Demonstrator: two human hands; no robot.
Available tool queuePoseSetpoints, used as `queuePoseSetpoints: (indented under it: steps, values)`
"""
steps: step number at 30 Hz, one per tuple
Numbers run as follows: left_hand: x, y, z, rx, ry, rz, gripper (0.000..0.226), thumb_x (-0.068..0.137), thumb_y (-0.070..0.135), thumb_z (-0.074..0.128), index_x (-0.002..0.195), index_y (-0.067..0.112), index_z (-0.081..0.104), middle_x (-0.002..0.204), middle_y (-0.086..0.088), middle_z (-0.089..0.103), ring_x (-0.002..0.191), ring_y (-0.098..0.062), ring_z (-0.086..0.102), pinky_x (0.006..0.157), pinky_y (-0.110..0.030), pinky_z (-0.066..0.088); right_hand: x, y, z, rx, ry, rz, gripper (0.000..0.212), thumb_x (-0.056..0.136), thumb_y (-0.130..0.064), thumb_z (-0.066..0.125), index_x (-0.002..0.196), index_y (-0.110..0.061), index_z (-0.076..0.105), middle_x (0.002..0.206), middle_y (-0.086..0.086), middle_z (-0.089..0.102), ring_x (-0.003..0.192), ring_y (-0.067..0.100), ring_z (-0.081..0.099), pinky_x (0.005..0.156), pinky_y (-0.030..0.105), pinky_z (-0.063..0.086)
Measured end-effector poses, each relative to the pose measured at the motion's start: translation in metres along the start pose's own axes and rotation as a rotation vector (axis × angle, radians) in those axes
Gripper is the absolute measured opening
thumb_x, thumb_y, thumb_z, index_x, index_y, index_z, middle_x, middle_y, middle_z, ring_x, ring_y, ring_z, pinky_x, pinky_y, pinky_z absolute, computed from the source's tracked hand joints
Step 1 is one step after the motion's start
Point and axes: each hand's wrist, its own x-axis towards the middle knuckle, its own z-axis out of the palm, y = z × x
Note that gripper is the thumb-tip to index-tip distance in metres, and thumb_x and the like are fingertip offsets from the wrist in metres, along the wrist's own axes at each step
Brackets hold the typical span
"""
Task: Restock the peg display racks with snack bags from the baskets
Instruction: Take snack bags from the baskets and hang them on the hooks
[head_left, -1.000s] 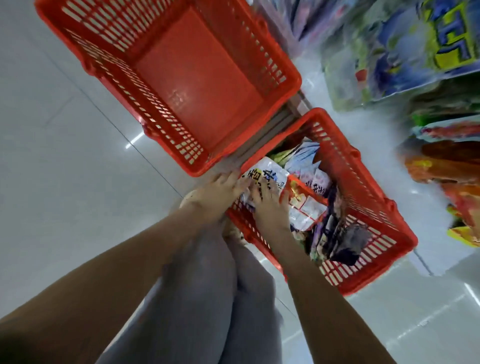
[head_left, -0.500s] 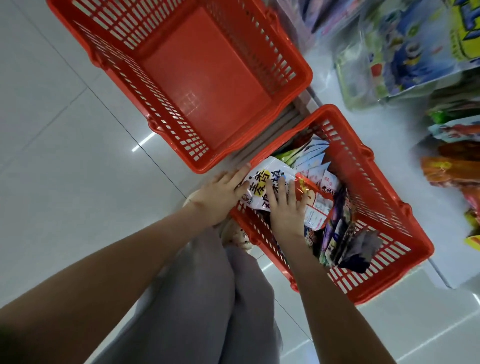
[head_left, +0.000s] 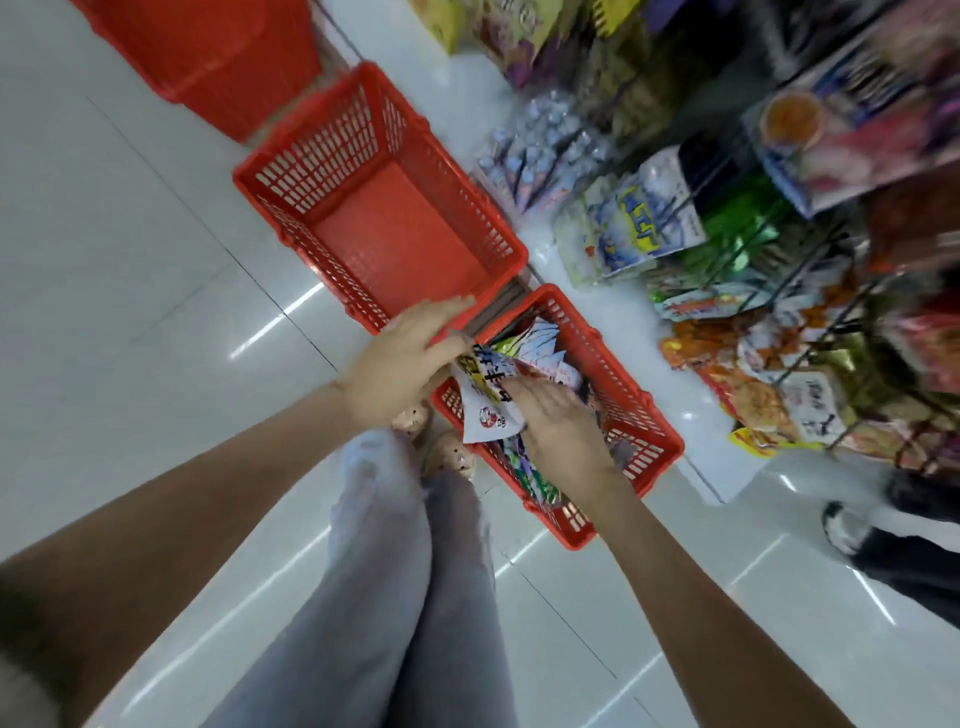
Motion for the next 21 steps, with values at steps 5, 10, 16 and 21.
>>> queuePoseSetpoints:
  steps: [5,10,16,21]
  values:
    - [-0.012,0.026,-0.164,0.213,0.214,0.116,0.015,0.088,0.021,0.048,0.089,0.014,0.061,0.089,-0.007,0.071,0.105,-0.024,0.057,0.096,-0.04,0.035,0.042,-0.077,-0.138,0.194,-0.147,0.065,0.067,0.064,0.002,0.045,0.13,-0.002,0.054,0.125,0.016,0.06,0.115,0.033,0.057,0.101,0.029,0.03]
    - [-0.043,0.037,-0.301,0.264,0.321,-0.069,0.019,0.088,0.025,0.048,0.083,0.013,0.062,0.066,-0.005,0.062,0.063,-0.027,0.06,0.063,-0.036,0.039,0.107,-0.145,-0.24,0.433,-0.224,0.127,0.053,0.096,-0.005,0.043,0.145,-0.023,0.038,0.127,0.0,0.057,0.113,0.013,0.054,0.089,0.026,0.038]
    - [-0.095,-0.001,-0.45,0.369,0.503,-0.239,0.018,0.088,0.018,0.057,0.078,0.007,0.067,0.064,-0.008,0.063,0.06,-0.029,0.06,0.057,-0.035,0.047,0.228,-0.268,-0.329,0.559,0.014,-0.117,0.038,0.097,-0.025,0.054,0.134,-0.032,0.045,0.127,-0.016,0.052,0.119,-0.003,0.048,0.096,0.016,0.041]
    - [-0.131,-0.059,-0.57,0.362,0.535,-0.317,0.018,0.092,0.019,0.058,0.084,0.007,0.068,0.074,-0.014,0.067,0.079,-0.036,0.06,0.065,-0.039,0.048,0.335,-0.397,-0.378,0.463,0.146,-0.242,0.019,0.095,-0.01,0.056,0.108,-0.007,0.068,0.096,-0.004,0.066,0.086,0.005,0.058,0.079,0.016,0.045]
